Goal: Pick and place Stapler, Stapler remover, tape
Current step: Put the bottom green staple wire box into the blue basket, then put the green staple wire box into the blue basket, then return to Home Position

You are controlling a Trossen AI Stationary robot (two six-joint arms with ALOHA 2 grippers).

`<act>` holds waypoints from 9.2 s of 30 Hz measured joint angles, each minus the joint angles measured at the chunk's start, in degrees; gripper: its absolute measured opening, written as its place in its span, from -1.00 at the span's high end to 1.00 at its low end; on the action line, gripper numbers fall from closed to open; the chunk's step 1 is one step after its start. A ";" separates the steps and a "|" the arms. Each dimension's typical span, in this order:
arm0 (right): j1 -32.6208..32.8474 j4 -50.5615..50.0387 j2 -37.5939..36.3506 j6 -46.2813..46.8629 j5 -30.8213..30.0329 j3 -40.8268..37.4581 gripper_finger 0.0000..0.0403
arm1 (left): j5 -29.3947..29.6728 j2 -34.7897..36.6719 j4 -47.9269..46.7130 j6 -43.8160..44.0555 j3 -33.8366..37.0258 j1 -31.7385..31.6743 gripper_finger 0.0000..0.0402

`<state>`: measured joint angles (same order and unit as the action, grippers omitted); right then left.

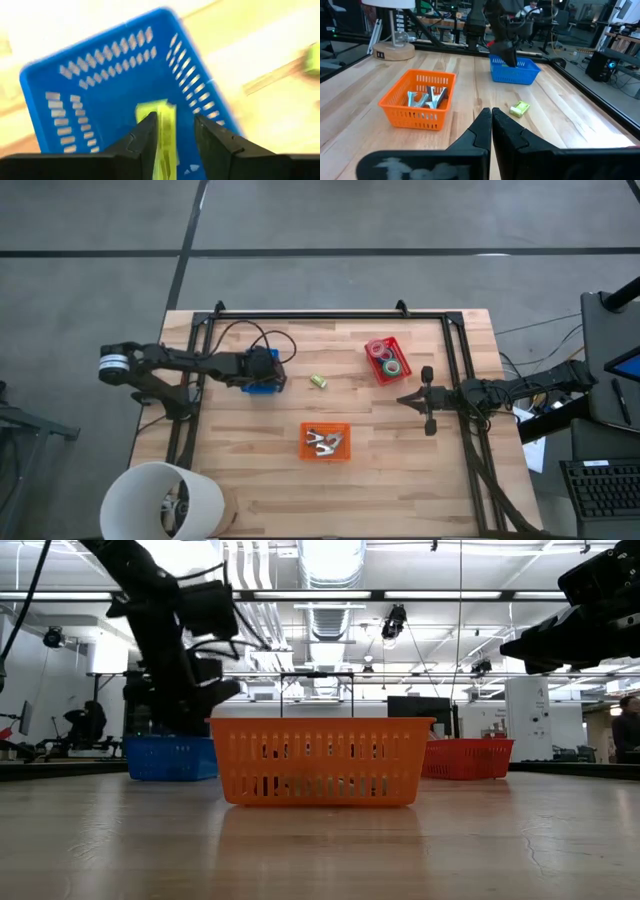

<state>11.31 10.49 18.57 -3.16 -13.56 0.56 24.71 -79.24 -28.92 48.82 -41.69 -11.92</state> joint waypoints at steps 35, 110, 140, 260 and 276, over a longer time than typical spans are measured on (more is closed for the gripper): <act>0.02 0.01 0.02 0.09 0.01 0.00 0.96 | -19.33 -25.01 8.93 -61.07 -26.73 0.48 -0.01; 0.02 -0.46 -0.02 0.01 0.04 -0.02 0.96 | -23.15 -16.95 -16.59 -30.21 -28.25 -3.68 0.40; 0.02 -0.81 -0.02 0.02 0.03 -0.02 0.96 | -7.57 1.32 -14.34 -5.16 -3.12 -2.62 0.38; 0.00 -0.80 -0.02 -0.01 0.02 -0.02 0.96 | -23.36 58.05 42.06 -41.11 40.28 5.31 0.89; 0.02 -0.81 -0.02 0.01 0.03 -0.02 0.96 | -23.38 58.02 42.19 -41.11 40.25 5.33 0.91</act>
<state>11.33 9.68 18.55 -3.15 -13.53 0.54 1.32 -21.21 13.26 7.70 -1.43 -6.59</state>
